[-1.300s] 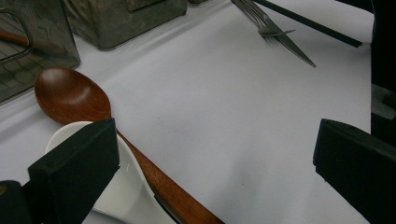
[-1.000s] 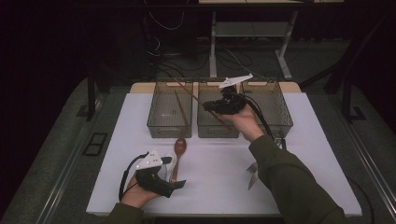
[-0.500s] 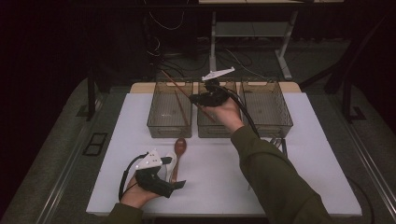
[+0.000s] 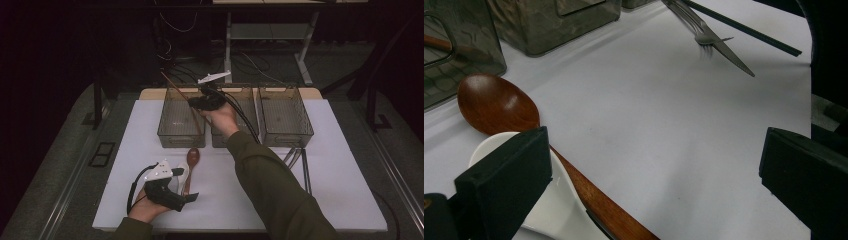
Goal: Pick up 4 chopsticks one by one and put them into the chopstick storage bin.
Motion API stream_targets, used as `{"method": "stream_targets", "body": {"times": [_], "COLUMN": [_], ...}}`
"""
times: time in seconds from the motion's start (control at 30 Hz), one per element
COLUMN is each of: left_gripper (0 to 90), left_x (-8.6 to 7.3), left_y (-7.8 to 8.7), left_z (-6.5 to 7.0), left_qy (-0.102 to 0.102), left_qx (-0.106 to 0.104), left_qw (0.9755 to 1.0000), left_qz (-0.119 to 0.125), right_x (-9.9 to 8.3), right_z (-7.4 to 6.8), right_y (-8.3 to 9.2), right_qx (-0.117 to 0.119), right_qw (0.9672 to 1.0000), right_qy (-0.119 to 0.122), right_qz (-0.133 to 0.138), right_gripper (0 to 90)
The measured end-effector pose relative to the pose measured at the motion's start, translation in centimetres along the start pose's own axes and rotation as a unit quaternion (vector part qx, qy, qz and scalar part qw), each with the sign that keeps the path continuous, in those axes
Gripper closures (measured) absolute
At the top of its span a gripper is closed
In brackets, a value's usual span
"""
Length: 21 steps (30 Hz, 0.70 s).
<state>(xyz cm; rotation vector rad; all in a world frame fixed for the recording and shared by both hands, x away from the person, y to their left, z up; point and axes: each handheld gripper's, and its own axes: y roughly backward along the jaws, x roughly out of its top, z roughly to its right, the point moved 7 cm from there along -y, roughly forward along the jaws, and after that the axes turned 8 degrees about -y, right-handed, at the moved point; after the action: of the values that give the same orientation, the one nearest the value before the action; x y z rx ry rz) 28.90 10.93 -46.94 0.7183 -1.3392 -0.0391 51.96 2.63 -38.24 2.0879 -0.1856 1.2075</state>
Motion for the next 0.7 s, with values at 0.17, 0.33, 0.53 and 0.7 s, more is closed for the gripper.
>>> {"method": "stream_targets", "body": {"times": [0.17,0.33,0.53,0.7], "left_gripper": [0.0,0.0,0.0,0.0], "left_x": [0.0,0.0,0.0,0.0], "left_y": [0.0,0.1,0.0,0.0], "left_z": [0.0,-0.1,0.0,0.0], "left_qy": [0.002,0.000,0.001,0.001], "left_qx": [-0.001,-0.003,-0.004,-0.004], "left_qw": [1.0000,1.0000,1.0000,1.0000], "left_qz": [0.001,0.001,0.000,-0.001], "right_x": [0.1,-0.1,-1.1,-2.1], "right_z": [-0.5,-1.3,-1.5,-1.2], "right_y": [-1.4,-2.6,-3.7,-4.2], "right_qx": [0.000,0.002,-0.004,-0.014], "right_qw": [1.0000,1.0000,0.9997,0.9984], "right_qy": [-0.007,-0.001,-0.005,-0.011], "right_qz": [0.003,-0.002,-0.022,-0.054], "right_gripper": [84.0,84.0,84.0,83.4]}}
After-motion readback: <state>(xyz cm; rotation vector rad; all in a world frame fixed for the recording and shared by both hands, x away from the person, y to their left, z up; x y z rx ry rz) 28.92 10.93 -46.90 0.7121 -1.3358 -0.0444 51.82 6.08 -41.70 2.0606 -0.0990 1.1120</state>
